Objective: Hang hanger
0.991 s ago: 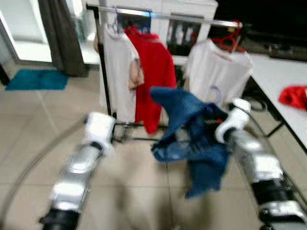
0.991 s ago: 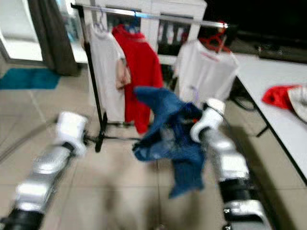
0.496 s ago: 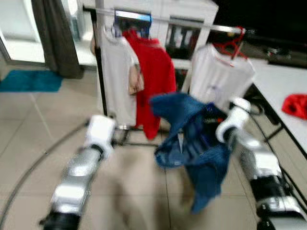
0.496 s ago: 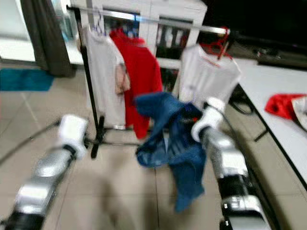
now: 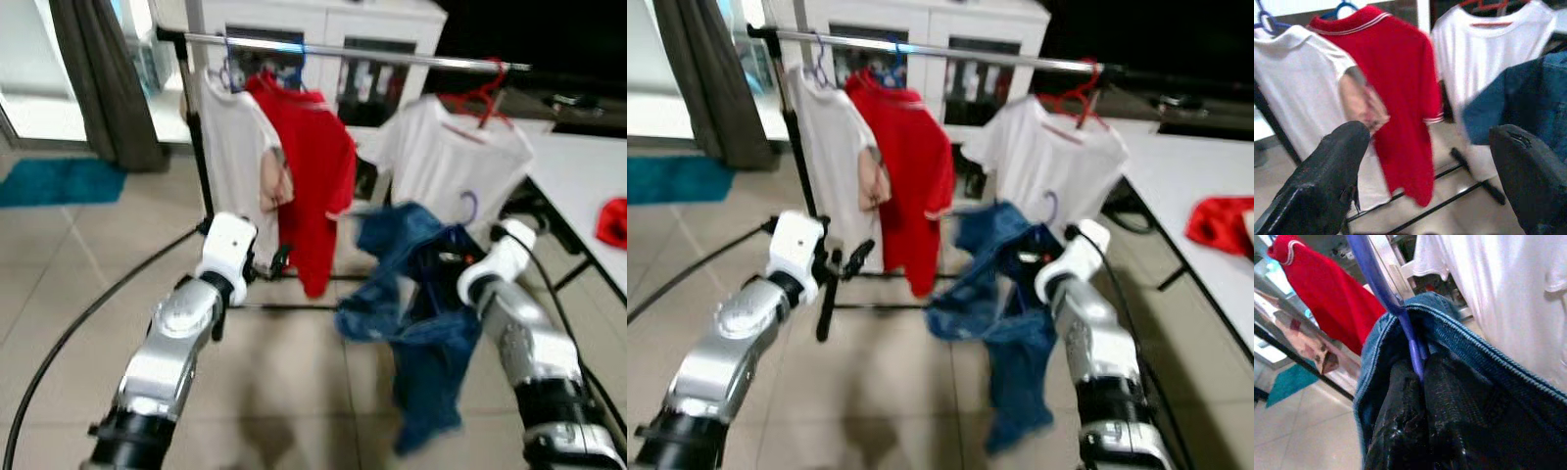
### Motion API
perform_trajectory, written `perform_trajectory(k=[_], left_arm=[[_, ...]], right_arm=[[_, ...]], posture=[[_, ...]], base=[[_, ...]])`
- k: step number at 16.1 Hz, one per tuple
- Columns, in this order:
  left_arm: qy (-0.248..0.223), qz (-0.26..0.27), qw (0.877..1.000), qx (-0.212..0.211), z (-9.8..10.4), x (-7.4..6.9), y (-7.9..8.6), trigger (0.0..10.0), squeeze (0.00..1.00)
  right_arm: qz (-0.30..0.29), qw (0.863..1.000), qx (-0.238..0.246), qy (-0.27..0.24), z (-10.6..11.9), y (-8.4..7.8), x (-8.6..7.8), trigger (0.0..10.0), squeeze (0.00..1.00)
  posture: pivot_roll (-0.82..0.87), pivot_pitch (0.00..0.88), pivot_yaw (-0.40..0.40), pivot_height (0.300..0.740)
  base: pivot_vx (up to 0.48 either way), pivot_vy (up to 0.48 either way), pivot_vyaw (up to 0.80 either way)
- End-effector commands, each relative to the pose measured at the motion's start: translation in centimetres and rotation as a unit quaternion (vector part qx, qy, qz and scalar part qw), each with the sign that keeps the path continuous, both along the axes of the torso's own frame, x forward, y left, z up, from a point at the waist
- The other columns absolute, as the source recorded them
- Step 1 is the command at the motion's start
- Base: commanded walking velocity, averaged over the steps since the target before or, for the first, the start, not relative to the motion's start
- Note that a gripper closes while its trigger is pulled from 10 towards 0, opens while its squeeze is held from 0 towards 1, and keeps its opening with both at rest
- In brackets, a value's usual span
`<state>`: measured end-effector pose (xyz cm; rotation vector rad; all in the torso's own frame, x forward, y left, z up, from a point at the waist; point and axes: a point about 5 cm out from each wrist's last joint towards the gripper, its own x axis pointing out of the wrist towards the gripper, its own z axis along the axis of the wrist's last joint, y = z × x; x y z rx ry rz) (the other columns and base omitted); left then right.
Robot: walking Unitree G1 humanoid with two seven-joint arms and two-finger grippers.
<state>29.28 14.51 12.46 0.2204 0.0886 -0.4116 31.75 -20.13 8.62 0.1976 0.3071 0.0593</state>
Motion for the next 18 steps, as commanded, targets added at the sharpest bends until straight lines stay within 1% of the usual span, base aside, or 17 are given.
perform_trajectory(k=[1,4,7,8,11,18], left_arm=[[0.0,0.005,1.0,-0.001,0.1,0.1,0.5,10.0,0.0],[-0.001,-0.009,1.0,-0.012,0.3,0.3,0.3,10.0,0.0],[0.001,-0.01,1.0,-0.019,0.4,0.5,0.2,10.0,0.0],[0.001,-0.005,1.0,-0.026,0.4,0.6,0.2,10.0,0.0],[0.001,0.001,1.0,-0.028,0.4,0.6,0.4,10.0,0.0],[-0.004,0.005,1.0,-0.023,0.5,0.7,0.4,10.0,0.0]], right_arm=[[0.004,0.999,0.0,-0.037,1.4,0.7,0.4,10.0,0.0],[-0.013,0.999,0.0,-0.045,1.3,0.5,0.2,10.0,0.0],[-0.025,0.998,-0.007,-0.054,1.5,0.2,0.3,10.0,0.0],[-0.024,0.998,-0.018,-0.06,1.9,0.1,0.4,10.0,0.0],[-0.022,0.997,-0.031,-0.07,2.3,0.1,0.7,10.0,0.0],[-0.016,0.996,-0.044,-0.082,2.8,0.1,1.2,10.0,0.0]], posture=[[0.0,0.0,-0.048,0.74],[0.01,0.0,-0.026,0.74],[0.0,0.0,-0.024,0.74],[0.0,0.0,-0.029,0.74],[0.0,0.0,-0.039,0.74],[0.01,0.0,-0.053,0.74]], base=[[0.349,0.0,0.0],[0.346,0.0,0.0],[0.346,0.0,0.0],[0.345,0.0,0.0],[0.347,0.0,0.0],[0.351,0.0,0.0]])
